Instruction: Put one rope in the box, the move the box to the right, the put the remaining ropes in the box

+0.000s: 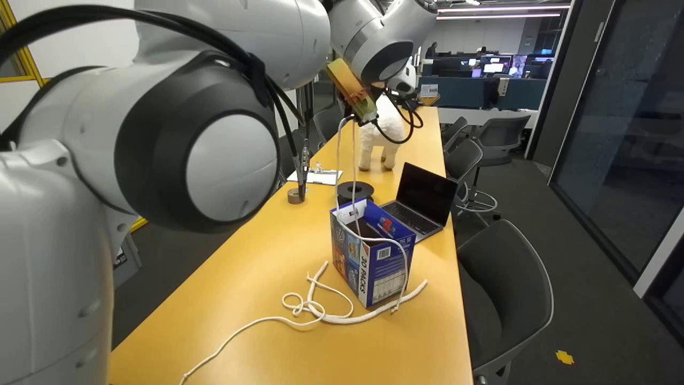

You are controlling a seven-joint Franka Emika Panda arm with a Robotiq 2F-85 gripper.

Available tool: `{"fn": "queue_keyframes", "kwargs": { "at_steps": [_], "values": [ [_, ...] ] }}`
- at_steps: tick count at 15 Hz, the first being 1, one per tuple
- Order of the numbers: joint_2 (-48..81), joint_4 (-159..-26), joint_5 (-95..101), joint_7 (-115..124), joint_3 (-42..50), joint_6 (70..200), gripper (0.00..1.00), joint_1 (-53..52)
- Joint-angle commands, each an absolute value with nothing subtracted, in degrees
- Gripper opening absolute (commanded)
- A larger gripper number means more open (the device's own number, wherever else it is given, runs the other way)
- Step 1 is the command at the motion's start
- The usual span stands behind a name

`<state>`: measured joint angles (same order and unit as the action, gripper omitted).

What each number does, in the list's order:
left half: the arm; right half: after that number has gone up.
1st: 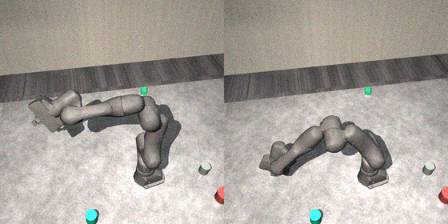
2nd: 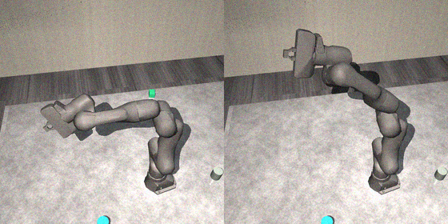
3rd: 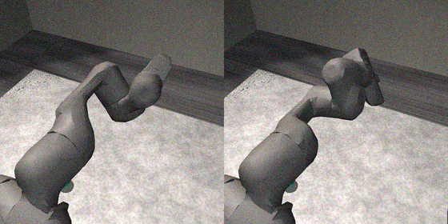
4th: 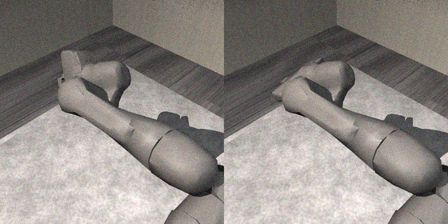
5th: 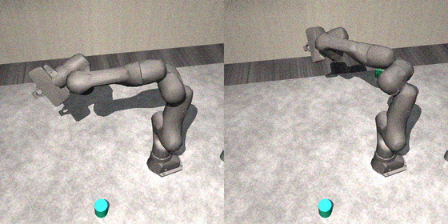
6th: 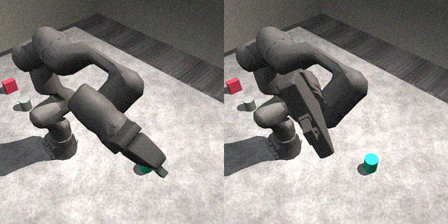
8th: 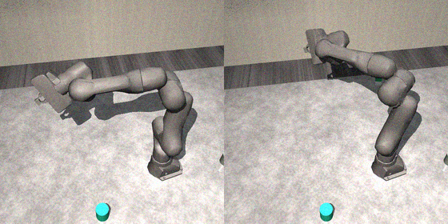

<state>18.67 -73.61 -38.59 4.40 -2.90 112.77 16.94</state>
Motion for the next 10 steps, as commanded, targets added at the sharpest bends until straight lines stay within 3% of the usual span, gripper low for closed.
{"fn": "queue_keyframes", "kwargs": {
  "at_steps": [1,10],
  "values": [
    [18.68,-77.21,-38.19,1.88,-3.10,112.90,0.03,16.68],
    [21.37,-75.88,-37.75,4.23,2.25,115.27,0.03,13.89]
  ]
}}
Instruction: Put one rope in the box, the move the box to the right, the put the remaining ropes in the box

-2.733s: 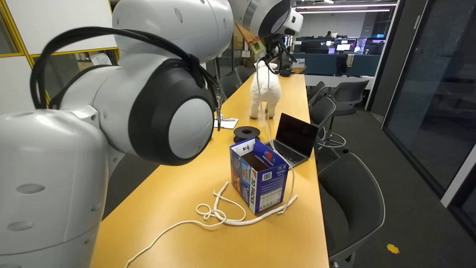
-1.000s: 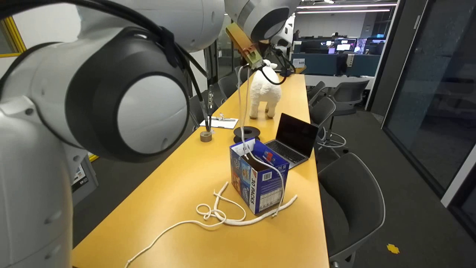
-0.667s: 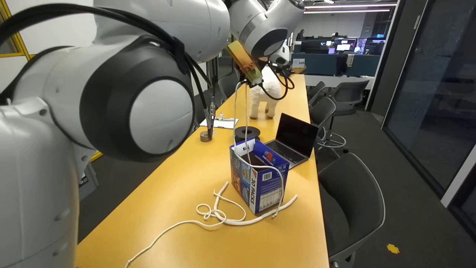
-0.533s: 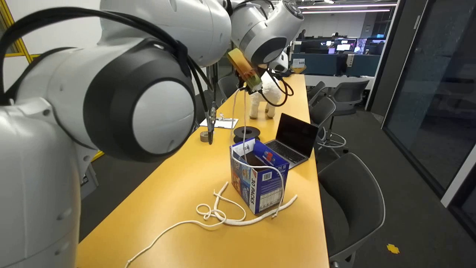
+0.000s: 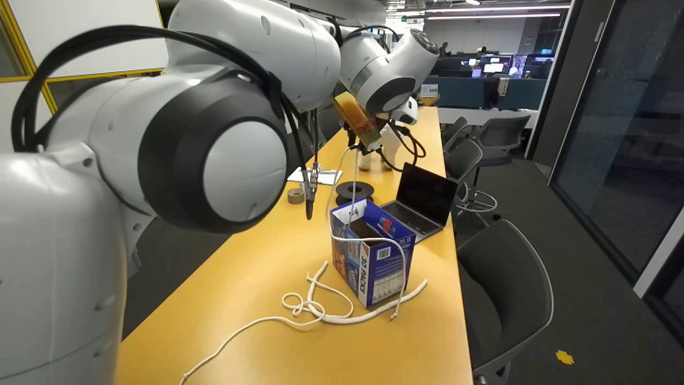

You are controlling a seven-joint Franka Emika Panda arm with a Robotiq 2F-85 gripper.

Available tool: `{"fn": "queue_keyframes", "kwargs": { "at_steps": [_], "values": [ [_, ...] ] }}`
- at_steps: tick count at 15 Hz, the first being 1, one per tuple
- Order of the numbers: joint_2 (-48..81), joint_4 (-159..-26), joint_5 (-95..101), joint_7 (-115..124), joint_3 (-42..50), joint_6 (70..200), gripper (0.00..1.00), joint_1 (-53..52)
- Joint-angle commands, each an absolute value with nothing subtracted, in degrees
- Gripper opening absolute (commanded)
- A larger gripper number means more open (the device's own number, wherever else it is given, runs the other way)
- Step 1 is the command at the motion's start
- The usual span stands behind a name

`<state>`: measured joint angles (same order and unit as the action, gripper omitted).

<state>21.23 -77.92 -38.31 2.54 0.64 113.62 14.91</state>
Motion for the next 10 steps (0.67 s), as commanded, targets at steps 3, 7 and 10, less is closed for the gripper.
{"fn": "queue_keyframes", "kwargs": {
  "at_steps": [3,7,10],
  "values": [
    [21.70,-74.71,-37.20,6.45,3.46,118.23,0.03,13.73],
    [23.17,-73.33,-34.26,12.52,5.22,125.00,0.03,12.88],
    [24.59,-72.71,-29.95,17.64,6.04,129.53,0.03,12.01]
  ]
}}
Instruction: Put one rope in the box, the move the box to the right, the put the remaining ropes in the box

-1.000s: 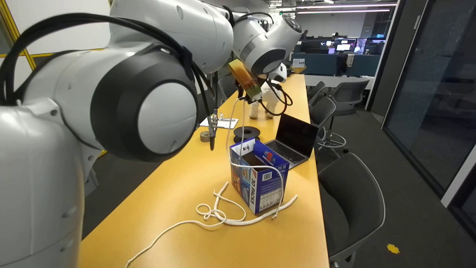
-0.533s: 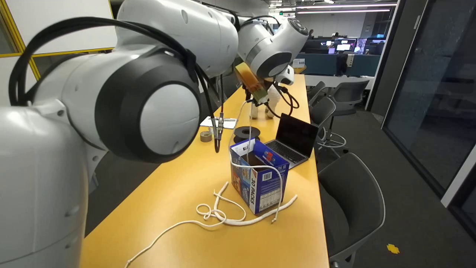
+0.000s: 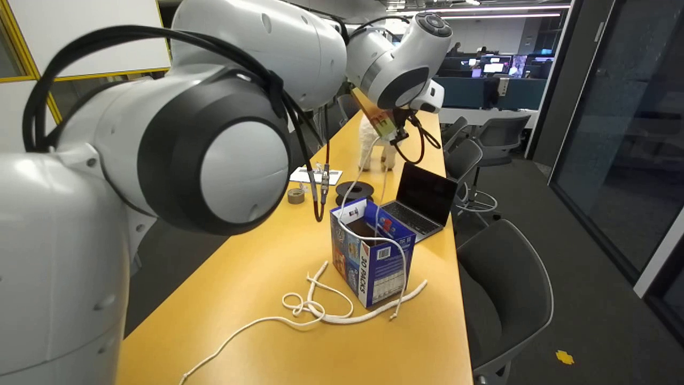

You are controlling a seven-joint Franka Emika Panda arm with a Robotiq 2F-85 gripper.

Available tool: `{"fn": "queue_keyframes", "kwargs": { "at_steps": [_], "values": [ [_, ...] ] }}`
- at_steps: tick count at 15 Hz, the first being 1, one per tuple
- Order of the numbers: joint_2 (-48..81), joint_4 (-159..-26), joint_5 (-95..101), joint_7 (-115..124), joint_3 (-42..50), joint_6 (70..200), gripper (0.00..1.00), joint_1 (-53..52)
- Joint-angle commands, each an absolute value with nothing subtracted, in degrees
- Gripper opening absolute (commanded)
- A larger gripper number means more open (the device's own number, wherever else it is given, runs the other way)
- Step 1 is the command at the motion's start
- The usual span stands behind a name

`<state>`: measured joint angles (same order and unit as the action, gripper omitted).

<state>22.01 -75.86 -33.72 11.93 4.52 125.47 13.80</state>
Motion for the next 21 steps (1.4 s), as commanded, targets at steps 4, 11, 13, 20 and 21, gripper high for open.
{"fn": "queue_keyframes", "kwargs": {
  "at_steps": [4,11,13,20,21],
  "values": [
    [27.31,-71.21,-23.84,23.34,6.62,132.84,0.04,11.21],
    [29.93,-69.23,-14.94,36.15,10.35,137.69,0.03,8.48],
    [30.23,-69.08,-12.57,39.94,11.73,138.67,0.03,7.49],
    [30.27,-70.05,-8.43,40.57,11.43,137.14,0.03,5.97],
    [29.83,-70.29,-9.69,38.33,9.22,136.11,0.03,7.00]
  ]
}}
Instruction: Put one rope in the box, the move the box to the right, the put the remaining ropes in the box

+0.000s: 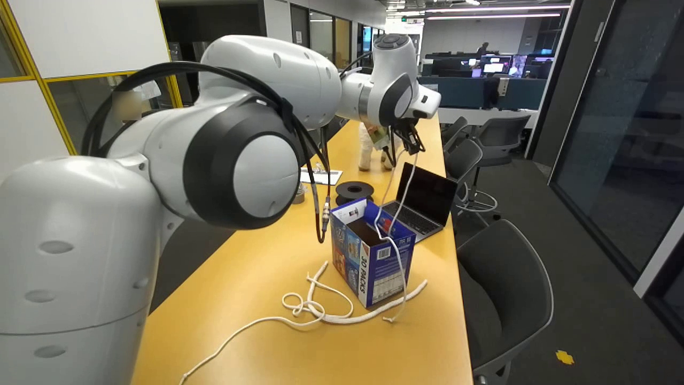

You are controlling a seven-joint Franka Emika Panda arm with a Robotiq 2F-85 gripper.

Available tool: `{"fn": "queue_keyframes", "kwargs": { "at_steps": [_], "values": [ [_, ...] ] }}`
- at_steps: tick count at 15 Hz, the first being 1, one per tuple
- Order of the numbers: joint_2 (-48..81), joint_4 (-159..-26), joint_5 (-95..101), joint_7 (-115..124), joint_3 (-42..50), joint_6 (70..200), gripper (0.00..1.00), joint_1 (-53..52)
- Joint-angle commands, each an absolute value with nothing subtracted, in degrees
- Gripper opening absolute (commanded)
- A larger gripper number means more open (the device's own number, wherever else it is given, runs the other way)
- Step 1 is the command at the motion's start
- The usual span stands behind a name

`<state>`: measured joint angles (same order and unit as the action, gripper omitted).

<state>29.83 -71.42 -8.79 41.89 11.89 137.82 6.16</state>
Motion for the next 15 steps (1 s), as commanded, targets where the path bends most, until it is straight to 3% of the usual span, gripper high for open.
{"fn": "queue_keyframes", "kwargs": {
  "at_steps": [1,7,15],
  "values": [
    [29.77,-70.20,-10.74,36.25,7.96,135.23,0.03,7.49],
    [29.16,-71.17,-17.80,20.13,1.84,125.01,0.03,9.93],
    [31.36,-73.17,-18.48,11.41,1.59,113.85,0.03,9.94]
  ]
}}
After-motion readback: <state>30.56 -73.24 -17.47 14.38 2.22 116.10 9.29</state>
